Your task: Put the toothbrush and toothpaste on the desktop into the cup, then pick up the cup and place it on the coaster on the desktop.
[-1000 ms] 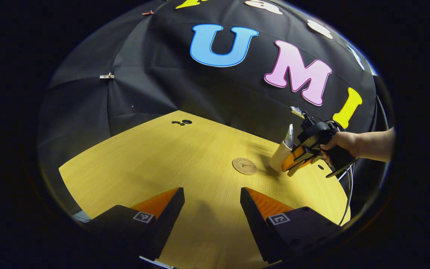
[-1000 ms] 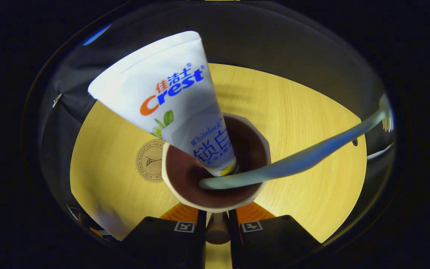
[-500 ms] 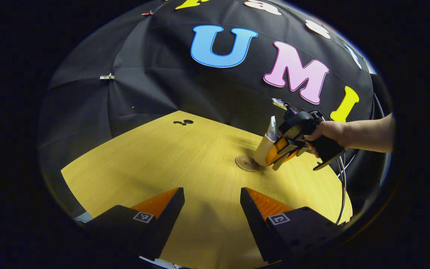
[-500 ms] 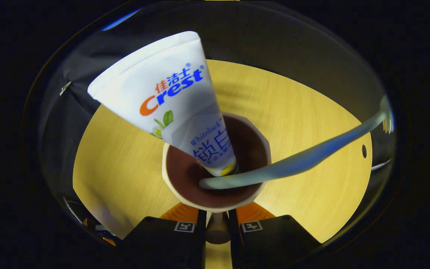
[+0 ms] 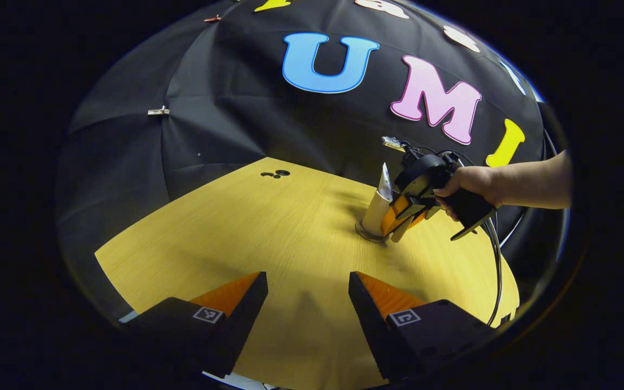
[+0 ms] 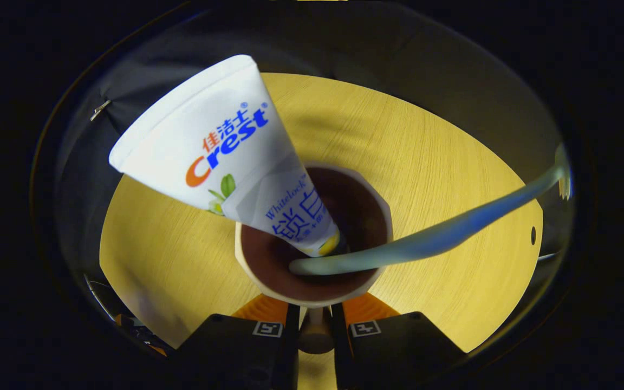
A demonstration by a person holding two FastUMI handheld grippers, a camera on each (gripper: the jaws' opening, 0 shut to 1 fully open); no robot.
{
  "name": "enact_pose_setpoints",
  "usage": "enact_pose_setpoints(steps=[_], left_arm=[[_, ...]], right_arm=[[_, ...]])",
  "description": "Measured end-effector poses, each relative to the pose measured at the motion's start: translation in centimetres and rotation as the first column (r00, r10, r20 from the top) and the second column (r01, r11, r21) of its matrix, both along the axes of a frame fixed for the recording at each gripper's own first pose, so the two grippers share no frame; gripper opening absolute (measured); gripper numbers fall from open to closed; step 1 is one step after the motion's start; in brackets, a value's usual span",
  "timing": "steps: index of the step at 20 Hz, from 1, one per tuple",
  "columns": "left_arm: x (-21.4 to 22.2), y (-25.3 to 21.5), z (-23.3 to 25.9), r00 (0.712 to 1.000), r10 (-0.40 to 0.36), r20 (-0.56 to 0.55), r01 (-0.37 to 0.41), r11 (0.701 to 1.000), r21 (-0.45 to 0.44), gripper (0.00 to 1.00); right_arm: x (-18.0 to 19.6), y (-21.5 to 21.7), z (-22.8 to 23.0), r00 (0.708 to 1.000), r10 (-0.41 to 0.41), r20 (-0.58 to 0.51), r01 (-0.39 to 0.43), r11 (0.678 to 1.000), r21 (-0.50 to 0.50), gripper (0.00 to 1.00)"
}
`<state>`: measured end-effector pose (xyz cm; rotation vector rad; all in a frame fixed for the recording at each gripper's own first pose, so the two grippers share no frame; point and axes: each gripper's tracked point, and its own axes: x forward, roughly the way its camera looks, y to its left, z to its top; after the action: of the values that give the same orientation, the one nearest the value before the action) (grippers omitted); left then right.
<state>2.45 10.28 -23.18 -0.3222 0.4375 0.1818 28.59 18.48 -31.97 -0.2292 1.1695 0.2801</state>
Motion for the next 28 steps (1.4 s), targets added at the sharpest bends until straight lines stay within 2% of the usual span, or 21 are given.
enact_pose_setpoints(steps=[2,3,4,6,7,8,10,13,14,16,17,24,26,28], left_arm=[[-0.2,0.3,-0.1,1.000,0.009,-0.005,-0.009,1.000,-0.005,0.96],[-0.2,0.3,-0.2,1.000,0.013,-0.007,-0.013,1.000,-0.008,0.96],[-0.1,0.2,-0.1,1.000,0.014,-0.009,-0.014,1.000,-0.010,0.95],[-0.2,0.1,0.0,1.000,0.015,-0.007,-0.015,1.000,-0.007,0.95],[-0.3,0.1,0.2,1.000,0.014,-0.006,-0.014,1.000,-0.003,0.95],[-0.4,0.1,0.4,1.000,0.012,-0.006,-0.012,1.000,0.000,0.95],[-0.7,-0.2,0.7,1.000,0.010,-0.008,-0.010,1.000,0.006,0.95],[-1.3,-0.6,1.7,1.000,0.005,-0.008,-0.004,1.000,0.016,0.96],[-1.5,-0.8,2.1,1.000,0.002,-0.005,-0.002,1.000,0.021,0.95],[-1.9,-1.2,3.1,1.000,-0.005,0.003,0.005,0.999,0.033,0.95],[-2.1,-1.5,3.7,1.000,-0.010,0.007,0.010,0.999,0.038,0.95],[-3.4,-5.0,8.7,0.994,-0.084,0.072,0.080,0.995,0.056,0.95],[-3.6,-5.8,10.1,0.990,-0.104,0.092,0.096,0.992,0.085,0.95],[-3.9,-6.8,11.9,0.983,-0.130,0.129,0.114,0.986,0.120,0.96]], right_arm=[[0.1,0.4,-0.3,1.000,0.011,0.003,-0.011,1.000,-0.009,0.30],[0.3,0.6,-0.4,1.000,0.008,0.003,-0.008,1.000,-0.008,0.24],[0.4,0.6,-0.7,1.000,0.001,-0.003,-0.001,1.000,-0.004,0.24],[0.3,0.0,-0.4,1.000,-0.011,-0.012,0.011,1.000,0.004,0.36],[0.1,-0.2,0.0,1.000,-0.008,-0.005,0.008,1.000,0.003,0.27],[0.0,-0.3,0.1,1.000,-0.004,0.001,0.004,1.000,0.002,0.34],[-0.1,0.2,0.4,1.000,-0.005,0.007,0.005,1.000,0.013,0.39],[-0.2,0.0,1.8,0.999,-0.007,0.034,0.006,1.000,0.022,0.79],[-0.4,-0.2,2.4,0.999,-0.011,0.048,0.009,1.000,0.025,0.88],[-0.9,-0.8,3.8,0.996,-0.029,0.083,0.026,0.999,0.039,0.92],[-1.4,-1.4,4.7,0.994,-0.040,0.101,0.036,0.998,0.043,1.00],[-7.2,-4.6,12.4,0.964,-0.103,0.245,0.077,0.990,0.117,0.99],[-9.2,-5.7,15.4,0.939,-0.131,0.316,0.089,0.985,0.145,0.99],[-11.5,-7.0,18.4,0.902,-0.160,0.402,0.101,0.981,0.163,0.99]])
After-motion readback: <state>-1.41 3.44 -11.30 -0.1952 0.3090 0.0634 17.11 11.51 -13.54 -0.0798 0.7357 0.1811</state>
